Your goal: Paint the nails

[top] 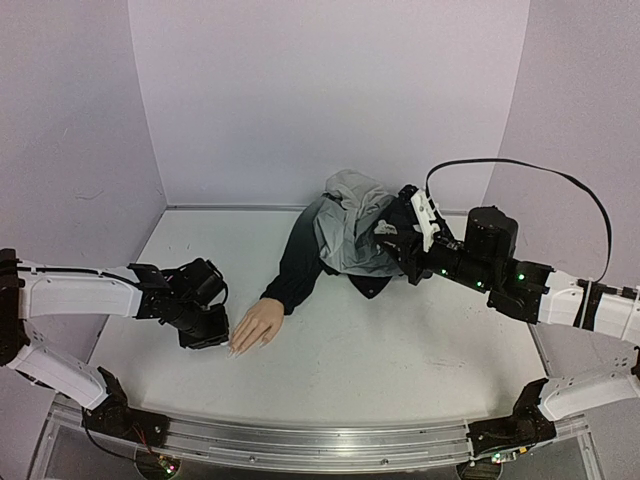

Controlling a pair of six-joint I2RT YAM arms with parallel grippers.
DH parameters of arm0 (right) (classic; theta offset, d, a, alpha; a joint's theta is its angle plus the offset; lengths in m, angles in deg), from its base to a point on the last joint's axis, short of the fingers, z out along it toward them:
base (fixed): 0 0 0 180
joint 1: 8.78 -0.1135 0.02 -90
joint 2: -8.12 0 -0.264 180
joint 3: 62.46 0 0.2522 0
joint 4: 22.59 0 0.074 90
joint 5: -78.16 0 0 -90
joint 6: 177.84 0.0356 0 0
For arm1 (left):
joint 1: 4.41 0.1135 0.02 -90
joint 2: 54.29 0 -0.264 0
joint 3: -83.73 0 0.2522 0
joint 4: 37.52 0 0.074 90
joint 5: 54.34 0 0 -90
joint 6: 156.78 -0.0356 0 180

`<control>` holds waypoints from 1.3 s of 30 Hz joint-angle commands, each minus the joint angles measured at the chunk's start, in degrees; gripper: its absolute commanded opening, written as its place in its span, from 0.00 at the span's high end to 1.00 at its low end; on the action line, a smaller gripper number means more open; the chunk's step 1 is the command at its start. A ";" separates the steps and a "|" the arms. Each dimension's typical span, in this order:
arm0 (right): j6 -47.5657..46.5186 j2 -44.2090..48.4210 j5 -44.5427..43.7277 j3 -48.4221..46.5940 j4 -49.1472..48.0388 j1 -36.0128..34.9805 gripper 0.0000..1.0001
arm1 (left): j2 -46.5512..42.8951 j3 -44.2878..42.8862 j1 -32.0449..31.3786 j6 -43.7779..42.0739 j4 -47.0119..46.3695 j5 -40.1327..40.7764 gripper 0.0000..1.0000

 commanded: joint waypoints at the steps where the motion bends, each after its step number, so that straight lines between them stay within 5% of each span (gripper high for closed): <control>1: 0.14 0.05 0.44 -0.50 -4.32 -0.08 1.00 | 0.49 -0.32 -0.02 0.54 -0.77 -0.28 1.00; 26: 0.31 -0.07 0.61 -0.50 -4.28 -0.14 1.00 | -2.90 2.89 -0.02 1.24 -0.13 -0.30 1.00; 39: 0.40 0.04 0.62 -0.46 -4.25 -0.21 1.00 | -4.52 -2.86 0.00 -0.64 2.42 1.62 1.00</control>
